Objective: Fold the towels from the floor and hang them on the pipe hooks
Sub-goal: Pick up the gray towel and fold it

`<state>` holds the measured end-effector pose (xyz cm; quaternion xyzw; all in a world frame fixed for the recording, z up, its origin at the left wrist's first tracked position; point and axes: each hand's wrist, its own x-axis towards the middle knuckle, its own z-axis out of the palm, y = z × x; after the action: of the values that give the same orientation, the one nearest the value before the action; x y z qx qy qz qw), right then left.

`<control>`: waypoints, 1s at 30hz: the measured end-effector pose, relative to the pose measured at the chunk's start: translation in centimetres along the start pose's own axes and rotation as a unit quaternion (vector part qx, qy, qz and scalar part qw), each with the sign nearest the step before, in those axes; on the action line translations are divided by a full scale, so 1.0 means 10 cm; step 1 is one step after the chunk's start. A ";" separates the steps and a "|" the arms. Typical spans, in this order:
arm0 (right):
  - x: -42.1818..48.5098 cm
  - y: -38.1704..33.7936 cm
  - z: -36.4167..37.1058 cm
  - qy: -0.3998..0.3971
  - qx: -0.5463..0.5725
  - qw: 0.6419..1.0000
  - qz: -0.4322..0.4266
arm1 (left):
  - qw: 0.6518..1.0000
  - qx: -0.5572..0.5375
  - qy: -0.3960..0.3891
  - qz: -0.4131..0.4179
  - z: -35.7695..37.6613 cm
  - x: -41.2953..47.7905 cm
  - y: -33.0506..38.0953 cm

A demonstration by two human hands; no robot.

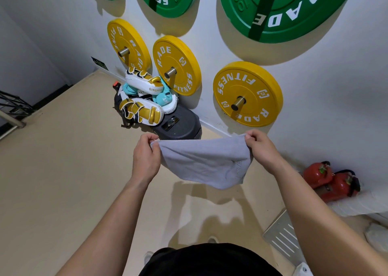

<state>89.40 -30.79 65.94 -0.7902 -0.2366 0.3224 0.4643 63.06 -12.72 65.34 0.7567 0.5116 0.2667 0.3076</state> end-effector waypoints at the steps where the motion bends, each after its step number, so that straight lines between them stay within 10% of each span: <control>1: 0.00 -0.02 0.00 -0.008 0.011 1.000 -0.017 | 1.000 0.009 0.004 -0.007 0.00 0.02 -0.02; 10: 0.00 -0.05 0.32 0.180 -0.020 0.983 0.039 | 0.980 -0.069 0.019 -0.187 0.23 0.02 0.17; 19: -0.48 0.08 0.98 0.015 0.070 0.997 0.004 | 0.953 -0.200 -0.146 -0.173 0.70 -0.47 0.52; 30: -0.52 0.11 0.94 0.000 0.115 0.993 -0.004 | 0.956 -0.189 -0.178 -0.135 0.61 -0.51 0.58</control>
<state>79.09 -29.34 63.12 -0.7305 -0.2018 0.3457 0.5533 69.24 -20.37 65.08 0.6442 0.4858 0.1752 0.5642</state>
